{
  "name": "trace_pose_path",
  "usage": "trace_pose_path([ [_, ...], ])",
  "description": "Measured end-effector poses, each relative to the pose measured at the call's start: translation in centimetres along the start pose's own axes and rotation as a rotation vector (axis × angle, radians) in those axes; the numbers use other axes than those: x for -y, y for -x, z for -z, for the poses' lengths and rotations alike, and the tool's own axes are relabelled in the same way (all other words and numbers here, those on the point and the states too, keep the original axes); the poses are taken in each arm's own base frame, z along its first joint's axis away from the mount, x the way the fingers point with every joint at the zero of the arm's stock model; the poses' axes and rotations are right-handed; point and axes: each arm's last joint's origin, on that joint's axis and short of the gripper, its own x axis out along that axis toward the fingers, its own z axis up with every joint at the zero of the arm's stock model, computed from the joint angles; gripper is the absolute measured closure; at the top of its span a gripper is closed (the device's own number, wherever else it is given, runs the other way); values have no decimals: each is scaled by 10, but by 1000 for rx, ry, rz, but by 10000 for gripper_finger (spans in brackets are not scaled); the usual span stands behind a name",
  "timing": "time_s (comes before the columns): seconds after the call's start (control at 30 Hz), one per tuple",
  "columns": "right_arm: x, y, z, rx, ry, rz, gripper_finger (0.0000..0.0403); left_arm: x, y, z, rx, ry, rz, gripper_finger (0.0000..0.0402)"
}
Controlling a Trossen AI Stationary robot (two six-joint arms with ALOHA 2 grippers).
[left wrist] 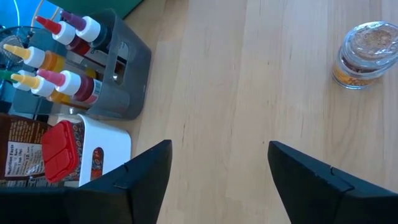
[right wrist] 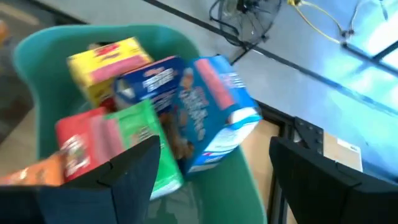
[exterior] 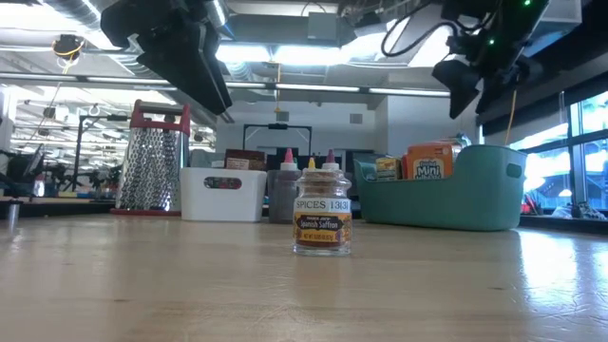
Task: Pick & Place Kitchen Items
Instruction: Adjust the blue cereal box into the right green bin
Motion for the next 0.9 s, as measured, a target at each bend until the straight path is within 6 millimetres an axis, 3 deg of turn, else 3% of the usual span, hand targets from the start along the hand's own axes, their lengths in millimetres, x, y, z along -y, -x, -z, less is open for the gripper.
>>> trace_pose_path([
  [0.53, 42, -49, -35, -62, -127, 72, 98, 0, 0, 0, 0, -19, 0, 141],
  [0.9, 40, -80, -26, -217, -111, 54, 98, 0, 0, 0, 0, -18, 0, 142],
])
